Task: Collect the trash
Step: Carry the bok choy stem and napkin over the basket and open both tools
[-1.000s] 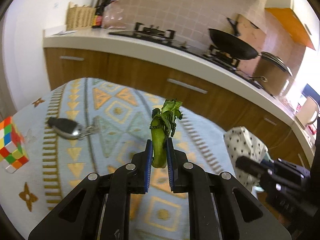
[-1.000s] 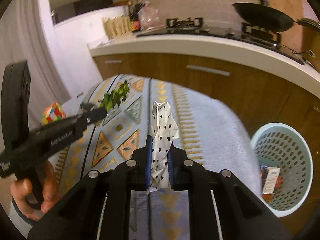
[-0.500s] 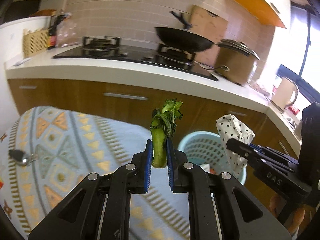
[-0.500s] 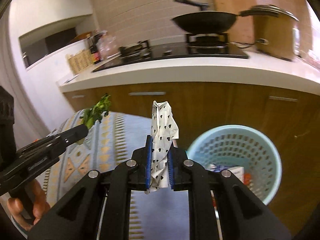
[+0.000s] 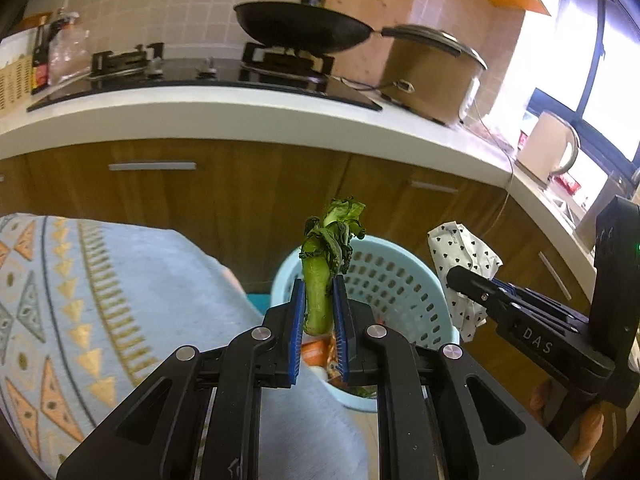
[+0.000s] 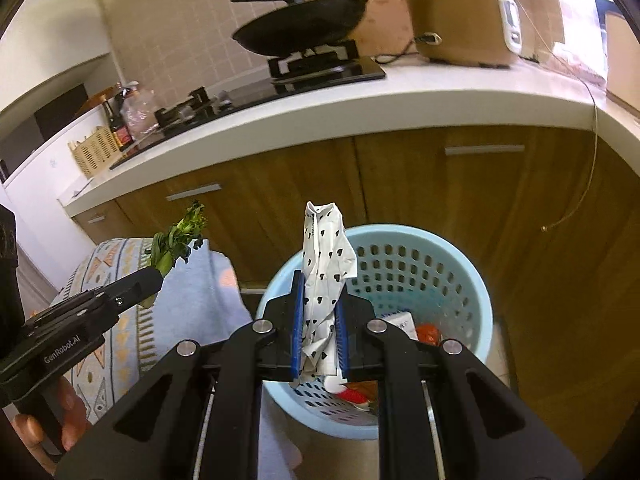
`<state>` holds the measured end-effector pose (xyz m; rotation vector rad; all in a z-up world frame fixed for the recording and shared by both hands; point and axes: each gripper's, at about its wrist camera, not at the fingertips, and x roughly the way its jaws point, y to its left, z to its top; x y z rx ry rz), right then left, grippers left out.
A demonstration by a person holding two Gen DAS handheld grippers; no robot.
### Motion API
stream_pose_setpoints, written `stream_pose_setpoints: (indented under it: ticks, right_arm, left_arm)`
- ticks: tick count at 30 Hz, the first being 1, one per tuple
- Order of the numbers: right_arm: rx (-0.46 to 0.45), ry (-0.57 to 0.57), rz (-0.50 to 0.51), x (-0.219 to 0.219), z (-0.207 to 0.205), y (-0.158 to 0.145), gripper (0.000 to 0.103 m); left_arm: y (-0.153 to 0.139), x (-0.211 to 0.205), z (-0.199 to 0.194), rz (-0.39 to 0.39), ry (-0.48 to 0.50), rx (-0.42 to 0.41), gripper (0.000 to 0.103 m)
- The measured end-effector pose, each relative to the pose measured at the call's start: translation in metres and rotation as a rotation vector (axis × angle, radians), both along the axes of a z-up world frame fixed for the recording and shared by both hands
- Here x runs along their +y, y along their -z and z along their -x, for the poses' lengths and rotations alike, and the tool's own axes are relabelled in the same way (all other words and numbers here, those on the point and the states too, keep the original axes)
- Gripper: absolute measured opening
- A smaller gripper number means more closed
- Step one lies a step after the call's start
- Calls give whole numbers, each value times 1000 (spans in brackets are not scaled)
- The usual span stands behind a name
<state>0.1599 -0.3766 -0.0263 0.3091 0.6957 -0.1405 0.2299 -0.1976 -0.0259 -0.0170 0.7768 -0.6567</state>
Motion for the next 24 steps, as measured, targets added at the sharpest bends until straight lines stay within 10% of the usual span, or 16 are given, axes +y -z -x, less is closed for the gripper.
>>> stream_pose_setpoints:
  ticks: [11, 24]
  right_arm:
    - [66, 18, -46, -21, -3, 23, 15]
    - [78, 34, -75, -31, -5, 30, 44]
  left_arm:
    - [19, -31, -3, -23, 55, 47, 13]
    - [17, -22, -2, -9, 31, 35, 45]
